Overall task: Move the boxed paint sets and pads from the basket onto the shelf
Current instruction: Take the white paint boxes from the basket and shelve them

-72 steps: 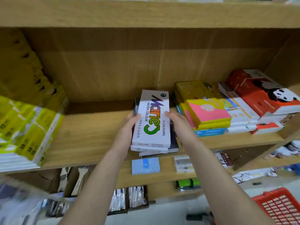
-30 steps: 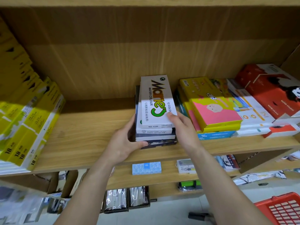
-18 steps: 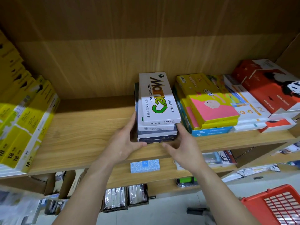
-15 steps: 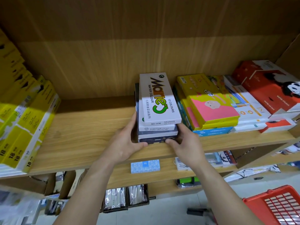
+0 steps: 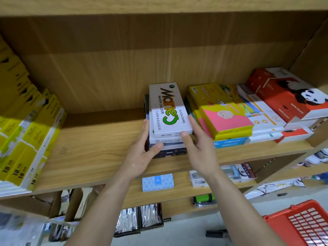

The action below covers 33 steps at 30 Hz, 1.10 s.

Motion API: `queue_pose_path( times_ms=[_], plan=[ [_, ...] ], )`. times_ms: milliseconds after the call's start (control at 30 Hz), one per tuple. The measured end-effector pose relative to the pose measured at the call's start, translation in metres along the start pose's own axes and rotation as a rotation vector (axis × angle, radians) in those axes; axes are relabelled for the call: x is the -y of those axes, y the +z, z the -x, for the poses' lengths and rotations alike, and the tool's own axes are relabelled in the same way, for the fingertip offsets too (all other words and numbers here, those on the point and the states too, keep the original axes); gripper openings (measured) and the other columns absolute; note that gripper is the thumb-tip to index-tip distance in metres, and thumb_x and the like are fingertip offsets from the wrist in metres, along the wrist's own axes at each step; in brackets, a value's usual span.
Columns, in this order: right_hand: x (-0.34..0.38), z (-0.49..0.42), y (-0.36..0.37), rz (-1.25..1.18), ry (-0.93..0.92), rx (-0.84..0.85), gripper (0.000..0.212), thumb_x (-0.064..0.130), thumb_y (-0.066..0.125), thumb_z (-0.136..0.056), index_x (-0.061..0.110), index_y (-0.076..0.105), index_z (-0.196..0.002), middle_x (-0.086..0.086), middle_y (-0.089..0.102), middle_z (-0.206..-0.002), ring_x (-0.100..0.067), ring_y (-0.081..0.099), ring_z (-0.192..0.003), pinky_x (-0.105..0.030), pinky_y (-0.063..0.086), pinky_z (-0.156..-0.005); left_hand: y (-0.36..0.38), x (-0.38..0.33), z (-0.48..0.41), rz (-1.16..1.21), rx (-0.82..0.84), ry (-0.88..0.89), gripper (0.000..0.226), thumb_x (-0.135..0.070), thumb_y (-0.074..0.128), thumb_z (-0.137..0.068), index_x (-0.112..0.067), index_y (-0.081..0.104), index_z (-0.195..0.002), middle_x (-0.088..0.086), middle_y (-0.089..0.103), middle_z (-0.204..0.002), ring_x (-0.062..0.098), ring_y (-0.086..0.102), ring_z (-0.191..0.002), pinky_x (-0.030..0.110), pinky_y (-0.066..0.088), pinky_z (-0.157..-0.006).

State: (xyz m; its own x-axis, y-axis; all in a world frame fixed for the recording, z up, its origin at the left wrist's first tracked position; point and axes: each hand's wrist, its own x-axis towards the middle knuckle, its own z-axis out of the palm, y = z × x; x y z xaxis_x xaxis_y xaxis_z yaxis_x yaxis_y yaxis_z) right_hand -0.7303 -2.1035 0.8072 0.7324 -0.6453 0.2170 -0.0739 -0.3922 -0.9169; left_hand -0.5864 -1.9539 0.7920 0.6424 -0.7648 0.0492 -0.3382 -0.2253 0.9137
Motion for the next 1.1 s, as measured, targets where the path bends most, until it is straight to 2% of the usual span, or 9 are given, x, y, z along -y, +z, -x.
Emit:
queue_pose_path(
  times_ms=[100, 167, 300, 400, 533, 633, 800, 933, 1100],
  plan=[
    [0.003, -0.002, -0.001, 0.071, -0.047, -0.022, 0.054, 0.03, 0.056, -0.107, 0.034, 0.036, -0.158, 0.007, 0.07, -0.136, -0.003, 0.065, -0.119, -0.018, 0.055, -0.094, 0.004, 0.001, -0.003, -0.07, 0.006, 0.05, 0.085, -0.054, 0.061, -0.089, -0.04, 0.018, -0.162, -0.018, 0.007, -0.171, -0.029, 0.004, -0.141, 0.017, 0.013, -0.12],
    [0.002, -0.003, -0.001, 0.095, -0.074, -0.028, 0.055, 0.028, 0.057, -0.107, 0.036, 0.036, -0.157, 0.008, 0.071, -0.134, -0.004, 0.067, -0.115, -0.014, 0.055, -0.087, 0.002, 0.002, -0.004, -0.086, 0.007, 0.068, 0.085, -0.053, 0.063, -0.088, -0.037, 0.023, -0.162, -0.018, 0.007, -0.171, -0.033, 0.003, -0.137, 0.012, 0.013, -0.116],
    [-0.002, -0.007, 0.0, 0.099, -0.064, -0.069, 0.054, 0.023, 0.059, -0.106, 0.022, 0.044, -0.158, 0.004, 0.07, -0.136, -0.011, 0.068, -0.117, -0.018, 0.059, -0.085, -0.003, 0.002, -0.005, -0.021, -0.004, 0.012, 0.1, -0.06, 0.072, -0.082, -0.04, 0.017, -0.162, -0.021, 0.037, -0.163, -0.011, 0.033, -0.145, 0.033, 0.033, -0.12],
    [-0.005, -0.008, -0.003, 0.039, -0.048, -0.07, 0.052, 0.023, 0.059, -0.106, 0.023, 0.046, -0.157, 0.004, 0.069, -0.138, -0.009, 0.065, -0.123, -0.017, 0.057, -0.09, -0.001, 0.002, -0.006, -0.008, 0.003, -0.026, 0.102, -0.062, 0.074, -0.077, -0.048, 0.015, -0.159, -0.049, 0.055, -0.129, -0.018, 0.054, -0.122, 0.027, 0.047, -0.106],
    [-0.003, -0.007, -0.004, -0.009, 0.0, -0.083, 0.05, 0.02, 0.062, -0.105, 0.031, 0.049, -0.153, 0.009, 0.069, -0.137, -0.006, 0.064, -0.127, -0.033, 0.059, -0.099, 0.0, 0.001, -0.009, 0.13, 0.006, -0.053, 0.119, -0.065, 0.082, -0.064, -0.038, 0.02, -0.161, -0.023, 0.057, -0.147, 0.005, 0.052, -0.137, 0.043, 0.043, -0.116],
    [0.0, 0.002, -0.002, -0.032, 0.046, -0.13, 0.047, 0.028, 0.063, -0.105, 0.053, 0.048, -0.141, 0.031, 0.068, -0.126, 0.004, 0.064, -0.121, -0.028, 0.056, -0.101, 0.002, 0.002, -0.01, 0.188, 0.006, -0.072, 0.126, -0.073, 0.084, -0.058, -0.038, 0.02, -0.161, -0.017, 0.054, -0.151, 0.007, 0.051, -0.139, 0.046, 0.043, -0.116],
    [-0.008, 0.04, -0.009, 0.041, 0.092, -0.264, 0.049, 0.028, 0.057, -0.107, 0.02, 0.042, -0.153, 0.023, 0.062, -0.122, 0.017, 0.06, -0.11, -0.008, 0.049, -0.09, 0.022, -0.007, -0.019, 0.191, 0.057, -0.055, 0.127, -0.074, 0.084, -0.058, -0.038, 0.02, -0.162, -0.021, 0.058, -0.147, 0.005, 0.053, -0.137, 0.046, 0.043, -0.116],
    [-0.017, 0.062, -0.035, 0.2, 0.138, -0.275, 0.048, 0.026, 0.063, -0.103, 0.015, 0.051, -0.147, 0.001, 0.066, -0.131, -0.016, 0.065, -0.117, -0.045, 0.056, -0.097, 0.043, -0.012, -0.03, 0.168, 0.064, -0.061, 0.136, -0.079, 0.081, -0.055, -0.034, 0.013, -0.163, -0.017, 0.055, -0.15, 0.004, 0.053, -0.136, 0.043, 0.043, -0.117],
    [-0.018, 0.066, -0.06, 0.485, 0.178, -0.14, 0.05, 0.041, 0.062, -0.102, 0.012, 0.056, -0.143, -0.004, 0.064, -0.137, -0.025, 0.065, -0.119, -0.043, 0.055, -0.094, 0.044, -0.015, -0.031, 0.13, 0.074, -0.081, 0.134, -0.074, 0.082, -0.059, -0.028, 0.014, -0.164, -0.015, 0.052, -0.153, 0.005, 0.051, -0.138, 0.045, 0.038, -0.12]
  ],
)
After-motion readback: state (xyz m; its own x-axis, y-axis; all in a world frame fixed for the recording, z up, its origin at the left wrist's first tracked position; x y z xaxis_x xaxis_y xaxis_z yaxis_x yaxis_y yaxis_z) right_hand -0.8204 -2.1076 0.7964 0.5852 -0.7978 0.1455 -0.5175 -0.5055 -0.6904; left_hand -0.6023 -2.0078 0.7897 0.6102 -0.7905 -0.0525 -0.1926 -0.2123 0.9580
